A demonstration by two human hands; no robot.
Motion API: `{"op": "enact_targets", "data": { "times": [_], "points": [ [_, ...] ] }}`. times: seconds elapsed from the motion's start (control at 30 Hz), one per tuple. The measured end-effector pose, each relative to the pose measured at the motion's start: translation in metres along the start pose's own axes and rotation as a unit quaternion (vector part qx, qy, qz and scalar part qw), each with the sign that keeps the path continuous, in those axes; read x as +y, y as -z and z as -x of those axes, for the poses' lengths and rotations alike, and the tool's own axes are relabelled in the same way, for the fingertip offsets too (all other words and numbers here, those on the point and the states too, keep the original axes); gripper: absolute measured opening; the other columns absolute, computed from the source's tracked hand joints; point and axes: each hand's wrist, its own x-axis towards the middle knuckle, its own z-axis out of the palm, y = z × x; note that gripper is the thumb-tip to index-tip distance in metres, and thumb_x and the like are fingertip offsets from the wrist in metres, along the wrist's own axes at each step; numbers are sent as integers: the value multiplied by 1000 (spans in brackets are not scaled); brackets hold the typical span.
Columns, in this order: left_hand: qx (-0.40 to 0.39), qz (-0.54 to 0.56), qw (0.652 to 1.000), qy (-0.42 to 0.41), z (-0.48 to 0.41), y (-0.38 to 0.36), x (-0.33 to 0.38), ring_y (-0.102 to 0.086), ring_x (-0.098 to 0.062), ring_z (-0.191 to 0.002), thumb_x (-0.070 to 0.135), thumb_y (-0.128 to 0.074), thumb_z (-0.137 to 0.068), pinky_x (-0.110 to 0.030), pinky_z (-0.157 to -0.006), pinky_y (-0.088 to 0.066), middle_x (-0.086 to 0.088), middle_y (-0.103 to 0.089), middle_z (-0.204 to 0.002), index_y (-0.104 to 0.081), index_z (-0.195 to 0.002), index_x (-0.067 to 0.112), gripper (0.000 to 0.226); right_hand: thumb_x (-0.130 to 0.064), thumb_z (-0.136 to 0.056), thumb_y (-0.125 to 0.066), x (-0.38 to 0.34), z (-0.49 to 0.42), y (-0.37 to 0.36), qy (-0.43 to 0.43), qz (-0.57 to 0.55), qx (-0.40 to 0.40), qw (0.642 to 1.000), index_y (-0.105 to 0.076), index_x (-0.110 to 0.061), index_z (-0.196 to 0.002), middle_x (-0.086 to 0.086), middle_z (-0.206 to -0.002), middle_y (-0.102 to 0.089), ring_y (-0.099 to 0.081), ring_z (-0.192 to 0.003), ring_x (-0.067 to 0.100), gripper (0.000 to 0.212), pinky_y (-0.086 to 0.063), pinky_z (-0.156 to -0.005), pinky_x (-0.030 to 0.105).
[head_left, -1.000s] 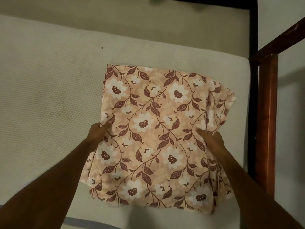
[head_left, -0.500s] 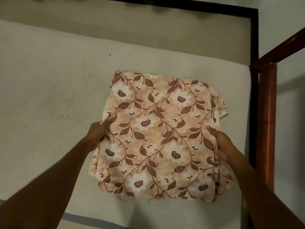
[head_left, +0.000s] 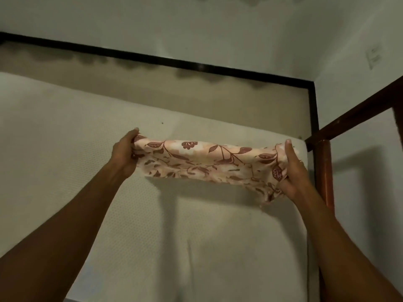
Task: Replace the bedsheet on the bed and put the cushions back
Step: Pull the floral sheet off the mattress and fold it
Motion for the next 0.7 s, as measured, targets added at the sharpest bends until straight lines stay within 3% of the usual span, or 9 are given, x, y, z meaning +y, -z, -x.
{"op": "enact_targets", "data": {
  "times": [0.13,0.27,0.33,0.43,0.47,0.53,0.63,0.7],
  "points": [
    [-28,48,998,-35,19,6,22,-73,-26,-99,35,-76,-91,-41,-87,-60,-12,-75,-113,-72,-110,8,33,-63,-82,-77,-21,25,-16,71,-58,-42,995,-61,-18,-141,14,-135,-68,-66,-124,34,76,-49,-108,53],
    [-26,48,998,-39,38,18,2,-75,-27,-106,28,-70,-96,-41,-94,-58,-15,-76,-116,-73,-114,3,31,-51,-90,-68,1,53,-12,92,-54,-16,994,-66,-27,-130,5,-131,-72,-68,-123,25,47,-53,-99,48],
    [-10,31,999,-35,37,35,-28,-74,-31,-109,26,-71,-97,-45,-98,-56,-17,-76,-117,-71,-118,-1,34,-56,-80,-77,33,62,-1,72,-33,23,997,-67,-28,-126,3,-124,-75,-70,-118,25,55,-58,-95,49],
    [10,-42,999,-13,33,63,-92,-73,-32,-110,32,-73,-95,-49,-101,-55,-17,-77,-114,-70,-120,-3,43,-74,-49,-88,96,61,28,33,48,106,993,-64,-23,-132,4,-120,-74,-73,-108,26,101,-64,-80,43],
    [12,-84,996,1,31,74,-122,-75,-30,-107,36,-73,-94,-47,-100,-55,-15,-78,-110,-73,-116,-1,43,-73,-54,-87,127,56,41,5,96,132,987,-59,-17,-139,8,-122,-71,-71,-107,28,106,-63,-78,41],
    [13,-173,984,37,24,101,-188,-76,-25,-100,47,-74,-90,-41,-96,-57,-9,-80,-101,-78,-107,4,46,-57,-79,-79,194,48,68,-56,179,160,969,-53,-3,-143,12,-116,-66,-65,-101,29,88,-54,-80,38],
    [38,-270,959,81,25,133,-258,-69,-20,-81,54,-77,-82,-32,-74,-54,-6,-75,-80,-76,-78,6,49,-49,-88,-73,271,46,96,-107,262,170,944,-66,2,-121,17,-101,-71,-65,-86,31,60,-51,-75,36],
    [63,-293,951,73,20,145,-286,-65,-20,-76,47,-77,-87,-29,-64,-48,-5,-71,-75,-73,-71,10,41,-44,-91,-74,294,37,98,-92,289,198,932,-67,-2,-112,22,-105,-71,-65,-87,33,48,-51,-78,37]
  ]
}}
